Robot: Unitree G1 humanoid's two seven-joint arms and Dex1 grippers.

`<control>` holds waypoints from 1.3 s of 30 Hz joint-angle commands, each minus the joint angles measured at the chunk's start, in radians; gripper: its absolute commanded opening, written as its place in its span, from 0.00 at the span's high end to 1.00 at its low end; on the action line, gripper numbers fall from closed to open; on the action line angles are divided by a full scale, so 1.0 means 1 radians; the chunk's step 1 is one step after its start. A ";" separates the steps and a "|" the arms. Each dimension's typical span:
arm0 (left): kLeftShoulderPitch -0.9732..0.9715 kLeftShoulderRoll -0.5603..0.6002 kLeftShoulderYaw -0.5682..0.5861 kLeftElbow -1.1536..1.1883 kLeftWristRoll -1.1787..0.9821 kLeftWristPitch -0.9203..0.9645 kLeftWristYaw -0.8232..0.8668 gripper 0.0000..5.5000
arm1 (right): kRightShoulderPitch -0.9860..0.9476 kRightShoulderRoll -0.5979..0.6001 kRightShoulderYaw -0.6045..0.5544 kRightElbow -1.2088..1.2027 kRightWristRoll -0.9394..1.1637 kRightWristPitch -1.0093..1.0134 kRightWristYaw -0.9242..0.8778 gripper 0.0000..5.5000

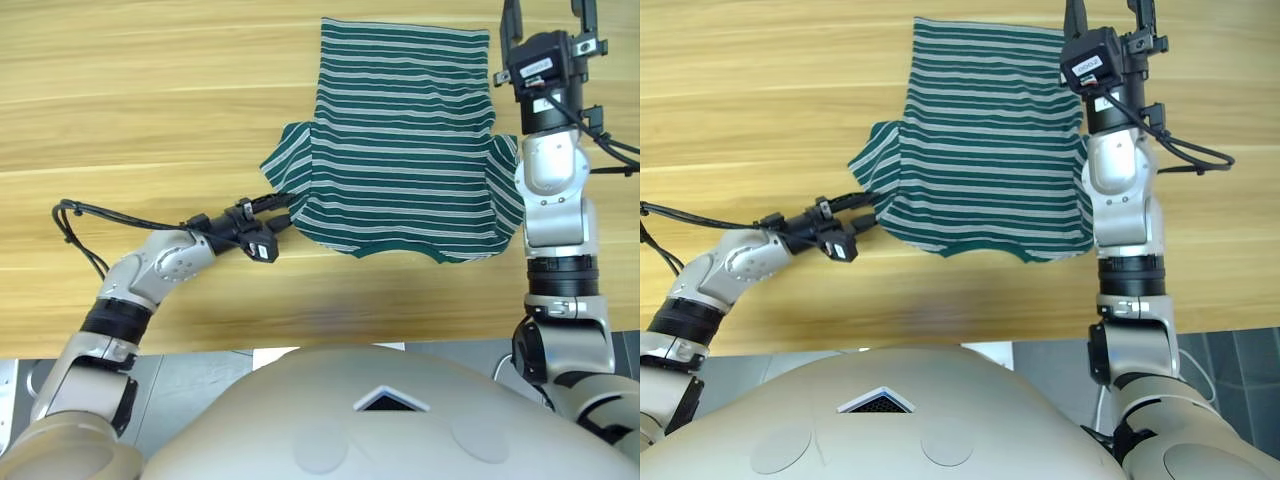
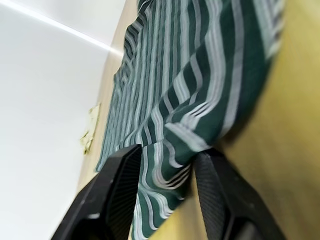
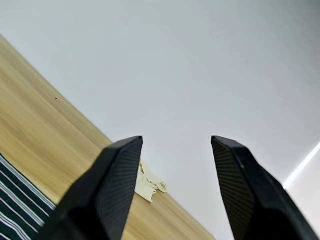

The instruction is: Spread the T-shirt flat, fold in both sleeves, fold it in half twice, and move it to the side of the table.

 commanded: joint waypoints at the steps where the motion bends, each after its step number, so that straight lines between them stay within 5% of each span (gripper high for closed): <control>1: -0.011 -0.001 -0.009 0.032 0.035 0.006 0.034 0.66 | 0.003 -0.010 -0.006 0.008 -0.008 0.002 -0.005 0.54; 15: -0.139 -0.050 -0.070 0.233 0.213 0.148 0.272 0.66 | 0.012 -0.011 0.002 0.062 -0.030 -0.031 -0.024 0.54; 39: -0.152 0.014 -0.140 0.268 0.283 0.269 0.324 0.66 | 0.009 -0.012 0.011 0.104 -0.042 -0.072 -0.047 0.54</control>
